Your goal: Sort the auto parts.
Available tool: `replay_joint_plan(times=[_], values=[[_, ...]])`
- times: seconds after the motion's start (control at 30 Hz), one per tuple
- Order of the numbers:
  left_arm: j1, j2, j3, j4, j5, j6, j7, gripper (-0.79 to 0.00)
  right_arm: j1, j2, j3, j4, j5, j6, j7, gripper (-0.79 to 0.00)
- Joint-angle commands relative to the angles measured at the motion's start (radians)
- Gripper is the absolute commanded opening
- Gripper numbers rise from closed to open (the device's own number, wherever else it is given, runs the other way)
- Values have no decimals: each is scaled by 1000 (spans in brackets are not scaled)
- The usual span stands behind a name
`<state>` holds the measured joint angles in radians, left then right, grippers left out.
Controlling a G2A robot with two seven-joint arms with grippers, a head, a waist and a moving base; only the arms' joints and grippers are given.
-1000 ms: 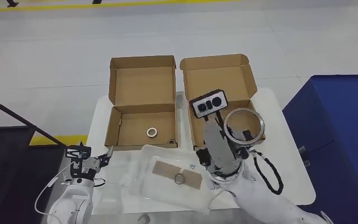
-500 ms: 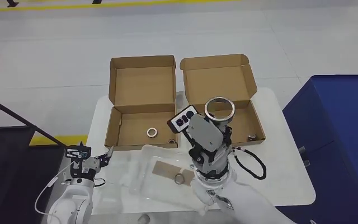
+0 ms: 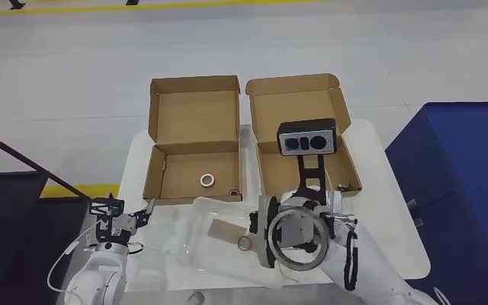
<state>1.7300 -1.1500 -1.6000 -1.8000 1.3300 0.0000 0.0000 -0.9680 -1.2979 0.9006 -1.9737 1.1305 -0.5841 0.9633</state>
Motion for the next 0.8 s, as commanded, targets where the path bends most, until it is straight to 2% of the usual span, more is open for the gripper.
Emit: replay_joint_plan(times=[0.0, 0.13, 0.2, 0.27, 0.37, 0.6, 0.67, 0.7, 0.77], values=[[0, 0, 0, 0, 0, 0, 0, 0, 0, 0, 3, 10, 12, -4, -1, -785], [0, 0, 0, 0, 0, 0, 0, 0, -3, 1, 12, -10, 0, 22, -6, -785], [0, 0, 0, 0, 0, 0, 0, 0, 2, 8, 58, -25, -106, 44, 5, -785], [0, 0, 0, 0, 0, 0, 0, 0, -1, 18, 128, -30, -318, 53, -26, -785], [0, 0, 0, 0, 0, 0, 0, 0, -27, 30, 210, -92, -689, 92, -133, -785], [0, 0, 0, 0, 0, 0, 0, 0, -83, 44, 293, -231, -1174, 190, -239, -785], [0, 0, 0, 0, 0, 0, 0, 0, -102, 45, 294, -254, -1224, 190, -268, -785], [0, 0, 0, 0, 0, 0, 0, 0, -115, 42, 283, -261, -1176, 176, -301, -785], [0, 0, 0, 0, 0, 0, 0, 0, -115, 42, 283, -261, -1176, 176, -301, -785]])
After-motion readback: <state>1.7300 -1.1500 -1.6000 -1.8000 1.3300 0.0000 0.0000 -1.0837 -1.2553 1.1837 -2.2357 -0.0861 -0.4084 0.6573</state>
